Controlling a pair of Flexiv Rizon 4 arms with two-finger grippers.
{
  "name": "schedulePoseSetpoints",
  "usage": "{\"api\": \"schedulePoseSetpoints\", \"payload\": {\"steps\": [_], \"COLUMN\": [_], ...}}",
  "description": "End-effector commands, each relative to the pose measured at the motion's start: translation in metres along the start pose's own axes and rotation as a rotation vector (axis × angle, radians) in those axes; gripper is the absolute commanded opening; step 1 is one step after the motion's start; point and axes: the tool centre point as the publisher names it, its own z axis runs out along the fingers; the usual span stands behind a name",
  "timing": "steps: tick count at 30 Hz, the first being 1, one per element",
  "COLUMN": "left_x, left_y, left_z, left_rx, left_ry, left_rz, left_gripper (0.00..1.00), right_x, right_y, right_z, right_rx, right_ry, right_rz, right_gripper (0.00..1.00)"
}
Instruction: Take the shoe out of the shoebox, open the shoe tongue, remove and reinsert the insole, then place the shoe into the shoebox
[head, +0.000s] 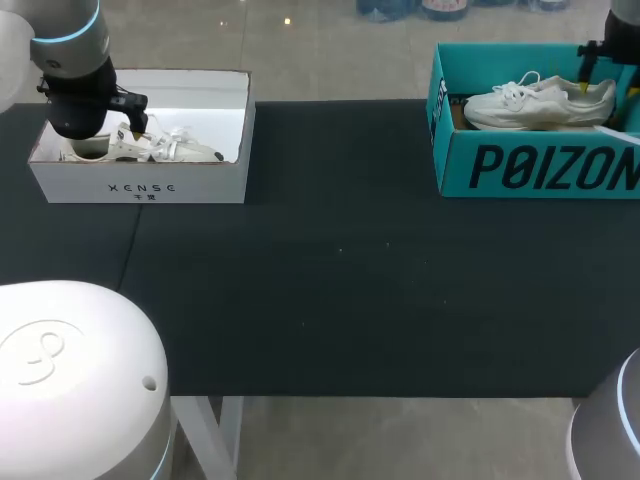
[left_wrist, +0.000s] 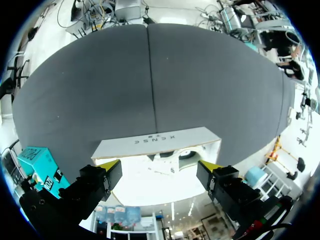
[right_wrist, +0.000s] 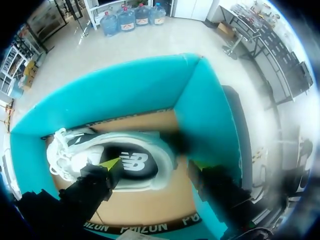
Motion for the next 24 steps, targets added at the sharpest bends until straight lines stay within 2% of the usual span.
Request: {"api": "schedulePoseSetpoints", "payload": {"steps": [1, 2, 3, 5, 7, 9, 12, 15, 24], "left_x": [0.0001, 0.0001, 0.0001, 0.0001, 0.0001, 0.0001, 0.0001, 0.0001, 0.0001], "left_y": [-0.0015, -0.0015, -0.0015, -0.0015, -0.0015, -0.0015, -0.0015, -0.0015, -0.0015], "left_z": [-0.0011, -0.0011, -0.0011, -0.0011, -0.0011, -0.0011, -0.0011, -0.0011, -0.0011], "left_rx": [-0.002, -0.002, -0.002, -0.002, -0.002, -0.002, -0.002, -0.002, -0.002], "left_ry": [0.003, 0.003, 0.003, 0.003, 0.003, 0.003, 0.003, 0.003, 0.003], "left_rz": [0.000, 0.000, 0.000, 0.000, 0.000, 0.000, 0.000, 0.000, 0.000], "left_gripper": [1.00, 1.00, 1.00, 1.00, 1.00, 1.00, 1.00, 1.00, 1.00], "right_x": [0.0016, 0.0019, 0.0021, 0.0025, 0.0031, 0.0037, 0.0037, 0.0025, -0.0050], "right_y": [0.0038, 0.0033, 0.0030, 0.0027, 0.0024, 0.0020, 0.0020, 0.0024, 0.0008], "right_z": [0.0051, 0.0058, 0.0066, 0.0082, 0.0097, 0.0108, 0.0116, 0.0124, 0.0133], "right_rx": [0.006, 0.006, 0.006, 0.009, 0.010, 0.012, 0.013, 0.012, 0.011], "right_ry": [-0.003, -0.004, -0.004, -0.005, -0.007, -0.008, -0.011, -0.013, -0.021], "right_rz": [-0.002, -0.003, -0.004, -0.004, -0.004, -0.007, -0.008, -0.004, 0.001], "right_gripper": [0.86, 0.89, 0.89, 0.81, 0.66, 0.46, 0.29, 0.02, 0.00]}}
